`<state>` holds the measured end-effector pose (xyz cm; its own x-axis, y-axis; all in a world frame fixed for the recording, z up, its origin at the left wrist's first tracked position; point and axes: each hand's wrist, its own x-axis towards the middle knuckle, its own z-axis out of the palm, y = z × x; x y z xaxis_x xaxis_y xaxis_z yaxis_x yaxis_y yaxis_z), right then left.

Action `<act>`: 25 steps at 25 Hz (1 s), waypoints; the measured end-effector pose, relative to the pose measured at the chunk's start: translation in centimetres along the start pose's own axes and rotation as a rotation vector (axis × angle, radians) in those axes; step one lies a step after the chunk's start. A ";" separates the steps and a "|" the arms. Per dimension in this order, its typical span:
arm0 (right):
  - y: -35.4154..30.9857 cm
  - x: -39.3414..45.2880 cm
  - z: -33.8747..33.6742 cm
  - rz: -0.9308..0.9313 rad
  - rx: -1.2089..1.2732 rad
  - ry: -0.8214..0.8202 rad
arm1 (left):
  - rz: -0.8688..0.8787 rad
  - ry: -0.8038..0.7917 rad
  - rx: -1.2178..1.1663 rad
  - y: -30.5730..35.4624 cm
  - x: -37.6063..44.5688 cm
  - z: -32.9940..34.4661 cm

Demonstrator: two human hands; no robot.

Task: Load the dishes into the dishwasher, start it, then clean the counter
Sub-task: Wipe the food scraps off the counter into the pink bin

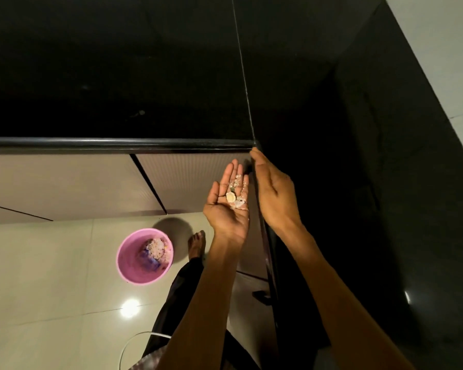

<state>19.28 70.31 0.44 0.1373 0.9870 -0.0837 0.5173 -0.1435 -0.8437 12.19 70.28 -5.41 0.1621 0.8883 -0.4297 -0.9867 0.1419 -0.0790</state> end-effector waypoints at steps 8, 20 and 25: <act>-2.4 -3.8 5.7 0.179 0.544 0.230 | 0.032 0.017 0.008 3.3 -3.9 0.5; -1.9 -6.9 18.5 0.428 0.812 0.108 | 0.126 0.193 -0.046 13.1 -5.9 -5.0; 0.8 -9.3 24.9 0.349 0.553 -0.069 | 0.134 0.262 0.022 18.3 -6.0 -9.8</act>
<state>-2.63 62.82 -12.67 0.1542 0.8944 -0.4199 -0.0612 -0.4156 -0.9075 -6.77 63.24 -13.10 0.0239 0.7574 -0.6526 -0.9990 0.0424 0.0126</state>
